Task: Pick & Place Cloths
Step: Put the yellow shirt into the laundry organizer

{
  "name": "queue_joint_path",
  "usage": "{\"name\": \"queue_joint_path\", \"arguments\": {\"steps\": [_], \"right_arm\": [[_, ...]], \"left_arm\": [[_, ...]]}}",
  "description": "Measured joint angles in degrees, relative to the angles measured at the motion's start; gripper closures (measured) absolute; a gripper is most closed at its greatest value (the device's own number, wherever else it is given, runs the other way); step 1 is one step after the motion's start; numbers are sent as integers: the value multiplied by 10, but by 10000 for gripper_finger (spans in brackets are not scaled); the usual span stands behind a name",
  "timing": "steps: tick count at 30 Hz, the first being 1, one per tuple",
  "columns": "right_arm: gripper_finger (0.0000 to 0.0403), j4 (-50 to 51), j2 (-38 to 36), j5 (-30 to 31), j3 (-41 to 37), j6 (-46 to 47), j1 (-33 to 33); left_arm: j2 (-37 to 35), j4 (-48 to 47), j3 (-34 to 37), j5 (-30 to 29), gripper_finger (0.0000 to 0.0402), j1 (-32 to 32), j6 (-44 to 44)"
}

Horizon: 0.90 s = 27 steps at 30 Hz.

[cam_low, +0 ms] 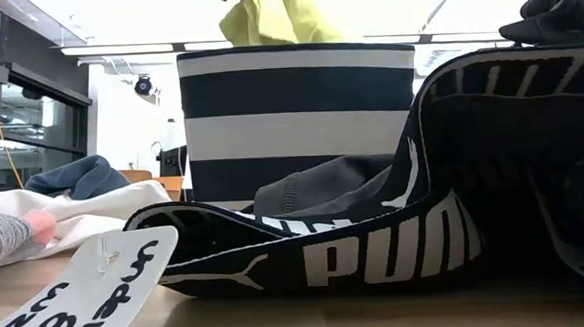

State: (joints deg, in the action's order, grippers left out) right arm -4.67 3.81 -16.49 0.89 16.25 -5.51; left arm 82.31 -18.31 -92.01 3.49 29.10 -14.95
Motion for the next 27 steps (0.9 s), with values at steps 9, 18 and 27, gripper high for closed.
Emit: {"name": "queue_joint_path", "arguments": {"steps": [9,18,27], "right_arm": [[254,0,0,0,0,0,0],[254,0,0,0,0,0,0],[254,0,0,0,0,0,0]], "left_arm": [[55,-28,0,103,358,56,188],[107,-46,0,159,358,86,291],[151,-46,1,186,358,78,360]]}}
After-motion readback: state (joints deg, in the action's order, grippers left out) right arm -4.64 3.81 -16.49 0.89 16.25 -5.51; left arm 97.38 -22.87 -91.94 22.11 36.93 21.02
